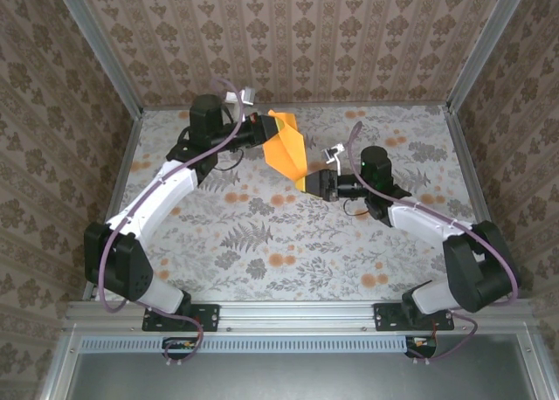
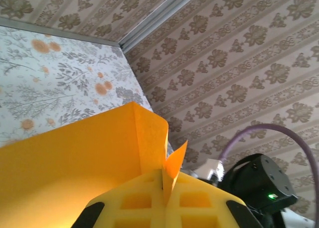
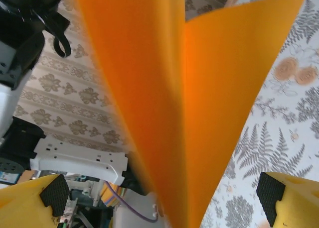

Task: Fold a paper plane with a square sheet of paper (fold left side to right side)
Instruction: Turn over the paper at the center of the table.

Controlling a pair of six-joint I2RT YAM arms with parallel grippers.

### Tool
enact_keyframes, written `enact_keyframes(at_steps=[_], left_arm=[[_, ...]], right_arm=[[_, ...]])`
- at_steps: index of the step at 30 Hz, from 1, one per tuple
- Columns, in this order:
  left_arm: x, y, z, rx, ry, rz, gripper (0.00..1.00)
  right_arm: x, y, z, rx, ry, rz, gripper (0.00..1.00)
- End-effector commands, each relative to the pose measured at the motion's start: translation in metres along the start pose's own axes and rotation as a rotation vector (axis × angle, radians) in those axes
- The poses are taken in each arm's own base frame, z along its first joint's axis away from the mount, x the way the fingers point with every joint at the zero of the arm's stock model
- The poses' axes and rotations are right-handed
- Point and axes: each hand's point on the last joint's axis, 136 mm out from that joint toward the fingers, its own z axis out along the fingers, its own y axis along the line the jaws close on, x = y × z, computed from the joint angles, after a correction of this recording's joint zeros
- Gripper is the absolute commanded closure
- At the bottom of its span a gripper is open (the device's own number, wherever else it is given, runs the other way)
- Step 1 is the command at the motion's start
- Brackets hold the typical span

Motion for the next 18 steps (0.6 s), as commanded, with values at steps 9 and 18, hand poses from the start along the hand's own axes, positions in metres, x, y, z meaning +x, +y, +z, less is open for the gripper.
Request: enact_keyframes(at_steps=[9, 18], left_arm=[[0.012, -0.010, -0.001, 0.086, 0.021, -0.052, 0.99], [0.020, 0.001, 0.002, 0.072, 0.036, -0.075, 0.99]], right_arm=[[-0.049, 0.041, 0.001, -0.114, -0.069, -0.103, 0.18], [-0.068, 0.040, -0.015, -0.084, -0.139, -0.114, 0.52]])
